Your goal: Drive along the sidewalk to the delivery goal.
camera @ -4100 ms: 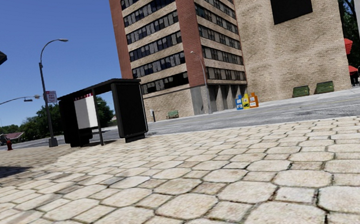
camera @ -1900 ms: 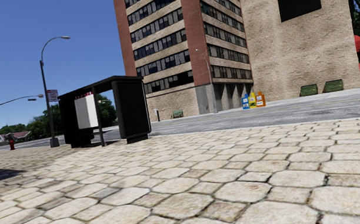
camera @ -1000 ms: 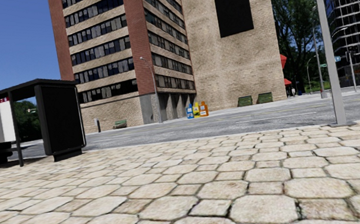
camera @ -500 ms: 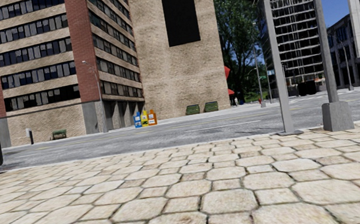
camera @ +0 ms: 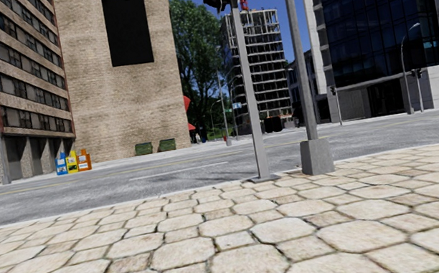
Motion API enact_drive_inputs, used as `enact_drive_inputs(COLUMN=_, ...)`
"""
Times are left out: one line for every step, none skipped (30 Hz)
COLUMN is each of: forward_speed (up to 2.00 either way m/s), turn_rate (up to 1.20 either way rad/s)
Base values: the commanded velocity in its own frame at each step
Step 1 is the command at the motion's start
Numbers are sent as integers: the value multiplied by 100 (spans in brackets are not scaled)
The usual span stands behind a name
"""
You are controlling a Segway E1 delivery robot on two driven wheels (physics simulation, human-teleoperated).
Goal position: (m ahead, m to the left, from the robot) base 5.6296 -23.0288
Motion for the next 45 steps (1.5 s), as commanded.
enact_drive_inputs(forward_speed=125, turn_rate=-81)
enact_drive_inputs(forward_speed=125, turn_rate=-81)
enact_drive_inputs(forward_speed=125, turn_rate=-81)
enact_drive_inputs(forward_speed=125, turn_rate=-81)
enact_drive_inputs(forward_speed=126, turn_rate=-81)
enact_drive_inputs(forward_speed=127, turn_rate=-81)
enact_drive_inputs(forward_speed=127, turn_rate=-81)
enact_drive_inputs(forward_speed=131, turn_rate=-81)
enact_drive_inputs(forward_speed=133, turn_rate=-81)
enact_drive_inputs(forward_speed=134, turn_rate=-81)
enact_drive_inputs(forward_speed=134, turn_rate=-81)
enact_drive_inputs(forward_speed=134, turn_rate=-81)
enact_drive_inputs(forward_speed=134, turn_rate=-81)
enact_drive_inputs(forward_speed=134, turn_rate=-81)
enact_drive_inputs(forward_speed=134, turn_rate=-81)
enact_drive_inputs(forward_speed=134, turn_rate=-81)
enact_drive_inputs(forward_speed=134, turn_rate=-81)
enact_drive_inputs(forward_speed=134, turn_rate=-81)
enact_drive_inputs(forward_speed=134, turn_rate=-81)
enact_drive_inputs(forward_speed=134, turn_rate=-81)
enact_drive_inputs(forward_speed=134, turn_rate=-81)
enact_drive_inputs(forward_speed=134, turn_rate=-81)
enact_drive_inputs(forward_speed=134, turn_rate=-81)
enact_drive_inputs(forward_speed=134, turn_rate=-81)
enact_drive_inputs(forward_speed=134, turn_rate=-81)
enact_drive_inputs(forward_speed=134, turn_rate=-81)
enact_drive_inputs(forward_speed=134, turn_rate=-81)
enact_drive_inputs(forward_speed=134, turn_rate=-81)
enact_drive_inputs(forward_speed=134, turn_rate=-81)
enact_drive_inputs(forward_speed=134, turn_rate=-81)
enact_drive_inputs(forward_speed=134, turn_rate=-81)
enact_drive_inputs(forward_speed=134, turn_rate=-81)
enact_drive_inputs(forward_speed=134, turn_rate=-81)
enact_drive_inputs(forward_speed=134, turn_rate=-81)
enact_drive_inputs(forward_speed=134, turn_rate=-81)
enact_drive_inputs(forward_speed=134, turn_rate=-81)
enact_drive_inputs(forward_speed=134, turn_rate=-81)
enact_drive_inputs(forward_speed=134, turn_rate=-81)
enact_drive_inputs(forward_speed=134, turn_rate=-81)
enact_drive_inputs(forward_speed=134, turn_rate=-81)
enact_drive_inputs(forward_speed=134, turn_rate=-81)
enact_drive_inputs(forward_speed=134, turn_rate=-81)
enact_drive_inputs(forward_speed=134, turn_rate=-81)
enact_drive_inputs(forward_speed=134, turn_rate=-81)
enact_drive_inputs(forward_speed=134, turn_rate=-81)
